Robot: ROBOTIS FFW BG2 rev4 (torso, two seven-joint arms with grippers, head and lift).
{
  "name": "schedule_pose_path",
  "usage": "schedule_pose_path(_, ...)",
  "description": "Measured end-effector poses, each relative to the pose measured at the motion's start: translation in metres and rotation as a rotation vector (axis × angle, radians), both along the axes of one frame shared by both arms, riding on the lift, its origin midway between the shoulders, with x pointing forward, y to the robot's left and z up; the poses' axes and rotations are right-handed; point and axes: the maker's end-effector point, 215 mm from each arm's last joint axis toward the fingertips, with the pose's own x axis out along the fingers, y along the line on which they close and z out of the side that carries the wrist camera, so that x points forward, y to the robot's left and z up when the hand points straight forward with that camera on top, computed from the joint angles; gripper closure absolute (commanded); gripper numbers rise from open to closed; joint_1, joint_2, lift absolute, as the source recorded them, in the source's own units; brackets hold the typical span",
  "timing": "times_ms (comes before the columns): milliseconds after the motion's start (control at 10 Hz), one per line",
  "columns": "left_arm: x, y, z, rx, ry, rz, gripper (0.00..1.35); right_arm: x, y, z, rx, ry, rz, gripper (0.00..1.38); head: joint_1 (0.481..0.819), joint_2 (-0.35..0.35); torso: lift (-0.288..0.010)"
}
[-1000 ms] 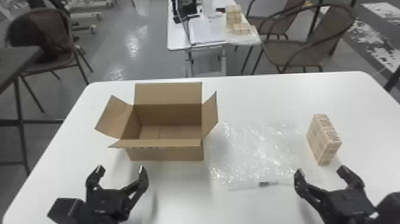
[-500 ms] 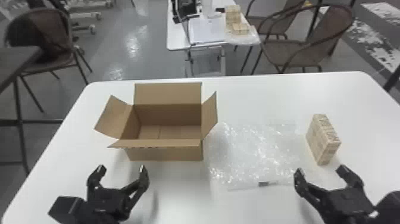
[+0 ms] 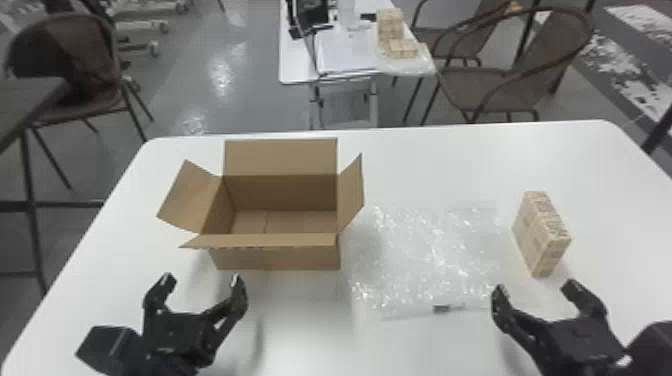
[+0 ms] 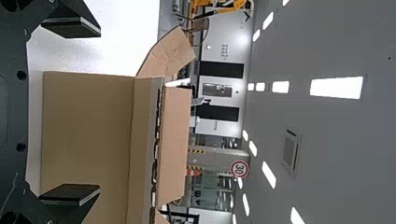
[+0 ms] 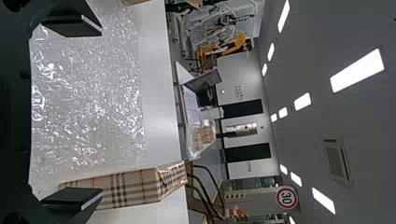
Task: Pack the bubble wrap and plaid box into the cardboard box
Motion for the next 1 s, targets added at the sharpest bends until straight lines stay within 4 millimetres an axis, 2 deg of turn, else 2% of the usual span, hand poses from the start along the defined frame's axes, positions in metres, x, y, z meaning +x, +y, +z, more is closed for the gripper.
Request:
schedule_pose_path(300, 0.000, 0.015, -0.001, -0.027, 0.004, 0.030, 0.13, 0.006, 0.000, 0.004, -0.001, -0.010, 0.007, 0.09, 0.695, 0.114, -0.159)
schedule_pose_path(500, 0.010, 0.030, 0.002, -0.059, 0.009, 0.023, 0.13, 0.002, 0.001, -0.001, 0.006, 0.003, 0.006, 0.09, 0.695, 0.131, -0.159)
schedule_pose_path(700, 0.020, 0.044, 0.006, -0.072, 0.022, -0.003, 0.13, 0.005, 0.000, 0.003, 0.006, -0.004, 0.011, 0.09, 0.695, 0.150, -0.159)
schedule_pose_path(900, 0.031, 0.069, 0.023, -0.051, 0.019, -0.032, 0.13, 0.005, 0.002, 0.001, 0.010, -0.002, 0.014, 0.09, 0.695, 0.174, -0.159)
schedule_pose_path(1000, 0.036, 0.090, 0.034, -0.033, 0.021, -0.031, 0.13, 0.005, 0.003, 0.000, 0.013, 0.001, 0.015, 0.09, 0.695, 0.199, -0.159)
